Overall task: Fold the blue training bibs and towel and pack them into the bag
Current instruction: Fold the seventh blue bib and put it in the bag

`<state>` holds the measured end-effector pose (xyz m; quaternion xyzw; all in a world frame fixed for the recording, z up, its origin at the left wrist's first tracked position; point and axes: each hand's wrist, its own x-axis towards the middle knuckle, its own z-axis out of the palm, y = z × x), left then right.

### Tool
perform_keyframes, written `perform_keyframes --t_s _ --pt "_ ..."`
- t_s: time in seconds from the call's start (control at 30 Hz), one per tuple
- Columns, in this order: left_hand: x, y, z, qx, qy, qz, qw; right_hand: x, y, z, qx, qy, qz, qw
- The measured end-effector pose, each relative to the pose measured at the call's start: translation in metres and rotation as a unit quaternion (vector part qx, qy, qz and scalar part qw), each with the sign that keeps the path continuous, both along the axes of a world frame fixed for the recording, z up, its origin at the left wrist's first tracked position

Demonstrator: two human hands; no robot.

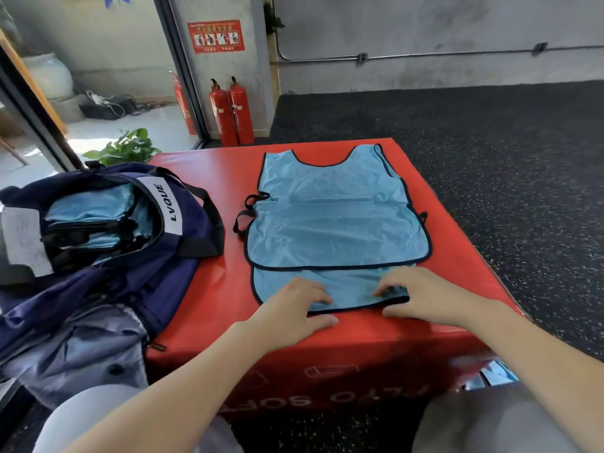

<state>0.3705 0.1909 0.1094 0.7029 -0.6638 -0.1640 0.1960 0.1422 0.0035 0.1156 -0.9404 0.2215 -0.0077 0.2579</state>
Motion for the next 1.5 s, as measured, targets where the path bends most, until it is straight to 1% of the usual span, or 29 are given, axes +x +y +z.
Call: perform_keyframes --t_s 0.1,0.2,0.3,0.4,0.47,0.53,0.67,0.83,0.9,1.0,1.07,1.13,1.23,1.37,1.5 --pt "-0.012 0.0 0.0 -0.01 -0.013 0.039 0.999 -0.004 -0.004 -0.004 -0.005 -0.012 -0.011 1.0" --pt "-0.022 -0.006 -0.002 -0.007 -0.064 0.066 0.996 -0.003 -0.002 -0.004 -0.015 -0.034 -0.026 0.999" --pt "-0.028 -0.013 0.002 -0.016 -0.106 0.088 0.99 -0.003 0.0 0.0 0.018 -0.064 -0.07 0.995" --pt "-0.026 -0.016 0.004 -0.012 -0.112 0.09 0.99 -0.007 0.0 0.001 0.033 -0.08 -0.097 0.991" --pt "-0.019 -0.016 0.005 -0.017 -0.091 0.089 0.992 -0.012 -0.003 0.001 0.023 -0.083 -0.113 0.99" --pt "-0.008 -0.013 0.008 -0.034 -0.075 0.105 0.991 -0.019 -0.007 -0.001 -0.01 -0.082 -0.129 0.988" --pt "0.02 -0.002 0.015 -0.053 -0.076 0.171 0.981 -0.032 -0.017 0.001 -0.058 -0.102 -0.209 0.971" --pt "0.046 0.008 0.024 -0.157 -0.016 0.228 0.961 -0.036 -0.022 0.014 -0.07 -0.162 -0.267 0.948" --pt "0.053 0.01 0.028 -0.177 0.015 0.238 0.955 -0.04 -0.026 0.015 -0.062 -0.183 -0.283 0.939" --pt "0.061 0.013 0.037 -0.205 0.047 0.256 0.943 -0.049 -0.035 0.015 -0.05 -0.197 -0.295 0.933" --pt "0.068 0.016 0.045 -0.222 0.096 0.274 0.931 -0.054 -0.038 0.019 -0.041 -0.219 -0.3 0.927" --pt "0.077 0.018 0.05 -0.231 0.123 0.288 0.921 -0.057 -0.039 0.024 -0.038 -0.248 -0.307 0.918" --pt "0.084 0.02 0.055 -0.243 0.129 0.293 0.916 -0.058 -0.037 0.032 -0.049 -0.283 -0.313 0.906" --pt "0.085 0.026 0.056 -0.249 0.116 0.281 0.92 -0.058 -0.031 0.035 0.021 -0.322 -0.299 0.898" --pt "0.091 0.031 0.05 -0.235 0.119 0.278 0.924 -0.062 -0.03 0.034 -0.016 -0.3 -0.294 0.907"
